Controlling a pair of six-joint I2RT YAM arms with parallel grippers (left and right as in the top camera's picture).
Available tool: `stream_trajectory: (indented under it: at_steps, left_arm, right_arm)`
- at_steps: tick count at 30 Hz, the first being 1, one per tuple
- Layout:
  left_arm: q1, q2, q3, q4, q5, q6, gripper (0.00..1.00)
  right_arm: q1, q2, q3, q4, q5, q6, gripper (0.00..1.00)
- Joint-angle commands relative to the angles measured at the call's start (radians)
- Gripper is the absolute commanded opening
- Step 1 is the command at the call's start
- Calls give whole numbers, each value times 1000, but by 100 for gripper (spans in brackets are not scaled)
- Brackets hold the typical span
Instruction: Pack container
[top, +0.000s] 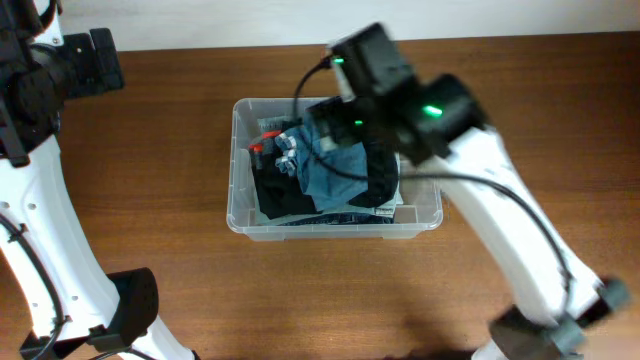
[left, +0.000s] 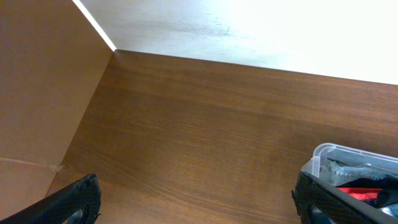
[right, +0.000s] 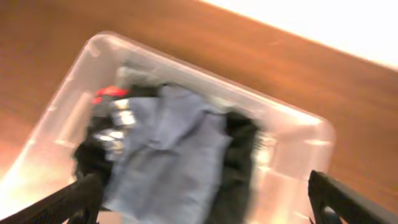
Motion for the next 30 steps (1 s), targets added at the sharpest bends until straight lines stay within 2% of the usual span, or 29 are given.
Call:
stream_trajectory:
  at_steps: [1, 8, 12, 17, 21, 25, 27, 30]
  left_arm:
    - [4, -22, -2, 1, -7, -10, 99]
    - [4, -22, -2, 1, -7, -10, 99]
    - [4, -22, -2, 1, -7, -10, 99]
    - [4, -23, -2, 1, -7, -10, 99]
    - [4, -23, -2, 1, -7, -10, 99]
    - [4, -22, -2, 1, -7, -10, 100]
    - [4, -23, -2, 1, -7, -10, 99]
    - [4, -23, -2, 1, -7, -10, 99]
  right_arm:
    - [-14, -92, 9, -42, 247, -8, 98]
    - [-185, -237, 9, -99, 269, 4, 99]
    - [-325, -353, 9, -104, 266, 60, 99]
    - [-484, -470, 4, -102, 258, 60, 99]
    - [-583, -590, -83, -71, 243, 59, 99]
    - [-645, -770, -358, 85, 243, 56, 99]
    - [-666, -887, -580, 218, 215, 56, 99]
    - [-671, -1114, -1026, 425, 103, 56, 99]
